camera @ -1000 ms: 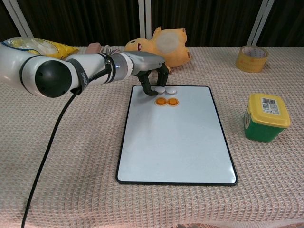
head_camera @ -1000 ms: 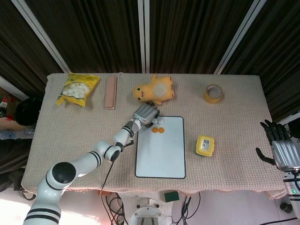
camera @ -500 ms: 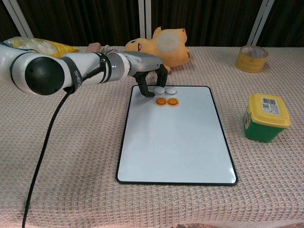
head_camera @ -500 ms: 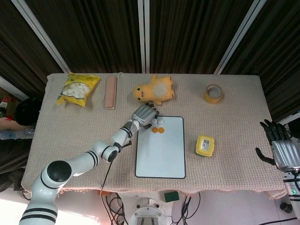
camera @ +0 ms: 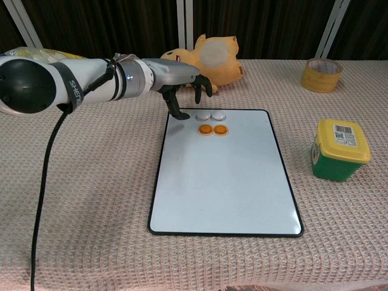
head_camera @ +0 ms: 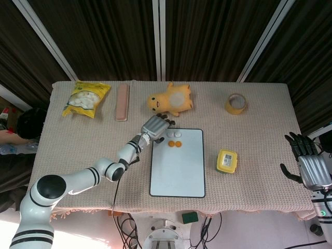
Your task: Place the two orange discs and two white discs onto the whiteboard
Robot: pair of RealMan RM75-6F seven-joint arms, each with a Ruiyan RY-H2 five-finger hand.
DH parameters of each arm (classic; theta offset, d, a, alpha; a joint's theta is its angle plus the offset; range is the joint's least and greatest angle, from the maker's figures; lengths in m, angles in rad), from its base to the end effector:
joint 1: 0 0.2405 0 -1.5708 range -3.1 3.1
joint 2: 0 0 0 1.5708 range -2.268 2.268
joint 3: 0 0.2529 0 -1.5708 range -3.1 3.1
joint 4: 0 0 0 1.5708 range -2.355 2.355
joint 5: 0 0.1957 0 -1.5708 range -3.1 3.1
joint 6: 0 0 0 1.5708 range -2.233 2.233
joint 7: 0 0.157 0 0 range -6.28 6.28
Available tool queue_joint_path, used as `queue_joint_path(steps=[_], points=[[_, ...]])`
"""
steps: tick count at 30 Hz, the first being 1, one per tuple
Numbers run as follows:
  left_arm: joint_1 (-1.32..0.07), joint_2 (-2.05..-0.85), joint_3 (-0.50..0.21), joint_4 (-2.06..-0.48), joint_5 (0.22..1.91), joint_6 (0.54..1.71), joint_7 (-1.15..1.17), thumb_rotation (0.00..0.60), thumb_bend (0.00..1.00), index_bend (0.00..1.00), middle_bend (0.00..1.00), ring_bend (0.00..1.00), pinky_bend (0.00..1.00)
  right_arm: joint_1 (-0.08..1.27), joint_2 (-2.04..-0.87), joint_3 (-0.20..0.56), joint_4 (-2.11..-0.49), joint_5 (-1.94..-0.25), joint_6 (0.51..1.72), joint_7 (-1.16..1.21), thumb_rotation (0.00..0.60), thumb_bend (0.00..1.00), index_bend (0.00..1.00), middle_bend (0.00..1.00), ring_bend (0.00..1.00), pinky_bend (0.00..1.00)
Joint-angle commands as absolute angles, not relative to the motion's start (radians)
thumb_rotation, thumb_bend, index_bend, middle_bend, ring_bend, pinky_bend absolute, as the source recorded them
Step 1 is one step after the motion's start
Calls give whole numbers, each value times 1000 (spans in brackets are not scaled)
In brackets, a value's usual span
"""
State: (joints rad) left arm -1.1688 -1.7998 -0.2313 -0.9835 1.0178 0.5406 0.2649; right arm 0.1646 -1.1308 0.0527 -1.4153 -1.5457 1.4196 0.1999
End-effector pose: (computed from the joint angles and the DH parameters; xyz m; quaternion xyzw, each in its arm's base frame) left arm -0.0446 0.4233 -0.0895 -0.8341 -0.3197 -0.2991 0.3356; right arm -0.3195 -0.2217 0.1765 0.6228 -0.3793 0.4024 0.5535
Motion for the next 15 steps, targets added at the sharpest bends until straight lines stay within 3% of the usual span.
queue_joint_path(steps=[1,4,9,15], points=[[-1126,-1697,-191,-1126,985,582,329,600,311,207,267,121,178,164,-1131,51,-1415,-1548,1421,201,600,343,0,0,0,0],[-1069,-1586,-157,-1296,978,675,378,599,308,228,267,120,177,164,-1134,50,-1410,-1548,1419,204,600,343,0,0,0,0],[-901,-1416,-107,-1578,1036,979,417,599,286,243,283,121,167,166,-1143,47,-1403,-1556,1421,208,600,343,0,0,0,0],[-608,-1299,31,-1667,1296,1388,269,485,283,245,247,113,160,165,-1161,34,-1386,-1566,1416,206,600,347,0,0,0,0]])
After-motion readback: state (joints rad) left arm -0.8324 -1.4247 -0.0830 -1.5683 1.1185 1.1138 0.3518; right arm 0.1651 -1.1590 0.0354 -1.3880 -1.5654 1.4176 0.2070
